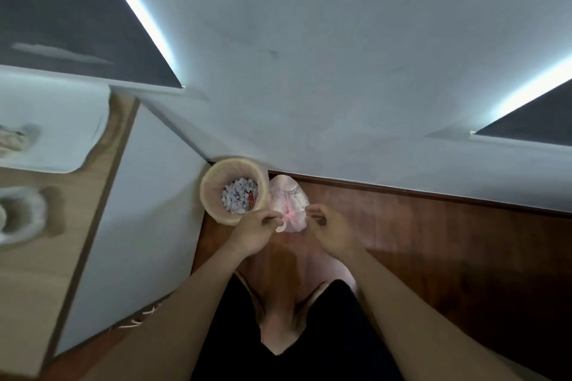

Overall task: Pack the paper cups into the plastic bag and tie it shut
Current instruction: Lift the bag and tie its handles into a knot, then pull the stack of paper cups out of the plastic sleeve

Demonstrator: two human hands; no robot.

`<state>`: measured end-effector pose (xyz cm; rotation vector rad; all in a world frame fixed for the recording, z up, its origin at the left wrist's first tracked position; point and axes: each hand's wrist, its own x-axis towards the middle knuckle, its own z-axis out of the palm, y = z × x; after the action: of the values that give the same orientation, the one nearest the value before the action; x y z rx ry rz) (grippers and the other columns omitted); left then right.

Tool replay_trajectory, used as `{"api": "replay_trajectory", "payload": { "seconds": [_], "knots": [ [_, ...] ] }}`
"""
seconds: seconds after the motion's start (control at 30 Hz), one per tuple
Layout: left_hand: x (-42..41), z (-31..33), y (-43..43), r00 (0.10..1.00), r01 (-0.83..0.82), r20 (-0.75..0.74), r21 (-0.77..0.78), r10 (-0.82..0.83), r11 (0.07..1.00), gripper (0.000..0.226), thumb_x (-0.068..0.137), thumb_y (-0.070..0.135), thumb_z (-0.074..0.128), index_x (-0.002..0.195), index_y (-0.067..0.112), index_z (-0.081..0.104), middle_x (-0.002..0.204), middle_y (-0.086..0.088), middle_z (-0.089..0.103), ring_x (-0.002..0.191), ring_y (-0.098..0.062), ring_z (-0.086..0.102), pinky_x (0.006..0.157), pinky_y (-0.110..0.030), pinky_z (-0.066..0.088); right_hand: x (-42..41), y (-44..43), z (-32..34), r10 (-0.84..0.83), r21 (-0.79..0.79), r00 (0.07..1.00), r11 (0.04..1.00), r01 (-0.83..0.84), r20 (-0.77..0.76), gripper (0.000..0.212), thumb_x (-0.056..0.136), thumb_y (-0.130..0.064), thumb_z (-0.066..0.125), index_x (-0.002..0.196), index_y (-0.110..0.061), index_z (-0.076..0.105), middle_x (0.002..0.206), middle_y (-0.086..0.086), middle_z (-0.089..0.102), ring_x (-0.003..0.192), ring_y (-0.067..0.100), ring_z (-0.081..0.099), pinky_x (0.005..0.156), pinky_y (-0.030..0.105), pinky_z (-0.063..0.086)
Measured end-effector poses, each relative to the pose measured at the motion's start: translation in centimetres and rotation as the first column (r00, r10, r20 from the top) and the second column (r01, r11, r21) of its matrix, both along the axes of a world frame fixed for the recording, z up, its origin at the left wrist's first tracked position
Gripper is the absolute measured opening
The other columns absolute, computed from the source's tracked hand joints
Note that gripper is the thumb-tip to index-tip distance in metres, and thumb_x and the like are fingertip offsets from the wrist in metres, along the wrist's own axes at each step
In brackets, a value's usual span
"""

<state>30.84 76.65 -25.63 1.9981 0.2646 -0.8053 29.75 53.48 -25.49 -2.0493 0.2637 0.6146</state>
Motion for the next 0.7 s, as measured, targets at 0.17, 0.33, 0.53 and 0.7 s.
{"api": "replay_trajectory", "payload": {
  "seconds": [0.17, 0.33, 0.53, 0.7],
  "knots": [
    [-2.7, 11.5, 0.7, 0.998, -0.054, 0.038, -0.041, 0.056, 0.998, 0.012, 0.106, 0.029, 0.072, 0.114, 0.025, 0.081, 0.113, 0.008, 0.081, 0.097, -0.018, 0.083, 0.103, -0.044, 0.062, -0.9, 0.0, 10.2, 0.049, -0.02, 0.997, 0.999, -0.048, 0.052, 0.026, 0.103, -0.023, 0.073, 0.128, -0.019, 0.075, 0.124, -0.004, 0.08, 0.109, 0.013, 0.077, 0.101, 0.036, 0.062],
    [-5.9, 16.7, 3.7, 0.99, -0.114, 0.08, -0.051, 0.118, 0.992, 0.026, 0.095, 0.05, 0.072, 0.108, 0.032, 0.084, 0.113, 0.012, 0.083, 0.106, -0.012, 0.08, 0.103, -0.049, 0.064, -1.6, 0.6, 18.0, 0.126, -0.042, 0.982, 0.992, -0.122, 0.138, 0.018, 0.103, -0.025, 0.073, 0.121, -0.022, 0.075, 0.121, -0.008, 0.08, 0.107, 0.013, 0.077, 0.102, 0.041, 0.061],
    [-9.3, 24.9, 4.7, 0.969, -0.199, 0.148, 0.008, 0.196, 0.98, 0.022, 0.105, 0.033, 0.069, 0.113, 0.02, 0.085, 0.115, 0.009, 0.082, 0.102, -0.011, 0.078, 0.102, -0.04, 0.063, -2.6, 2.4, 23.6, 0.201, -0.063, 0.957, 0.979, -0.192, 0.211, 0.018, 0.103, -0.019, 0.073, 0.121, -0.017, 0.076, 0.117, -0.005, 0.08, 0.109, 0.016, 0.076, 0.103, 0.033, 0.057],
    [-13.2, 26.6, 7.5, 0.938, -0.313, 0.15, -0.022, 0.312, 0.95, 0.018, 0.105, 0.036, 0.067, 0.111, 0.032, 0.083, 0.117, 0.01, 0.084, 0.098, -0.017, 0.083, 0.096, -0.039, 0.062, -3.1, 5.6, 25.0, 0.304, -0.077, 0.928, 0.953, -0.294, 0.213, 0.022, 0.103, -0.023, 0.073, 0.123, -0.016, 0.077, 0.119, -0.004, 0.08, 0.108, 0.013, 0.075, 0.105, 0.033, 0.057]
  ]
}}
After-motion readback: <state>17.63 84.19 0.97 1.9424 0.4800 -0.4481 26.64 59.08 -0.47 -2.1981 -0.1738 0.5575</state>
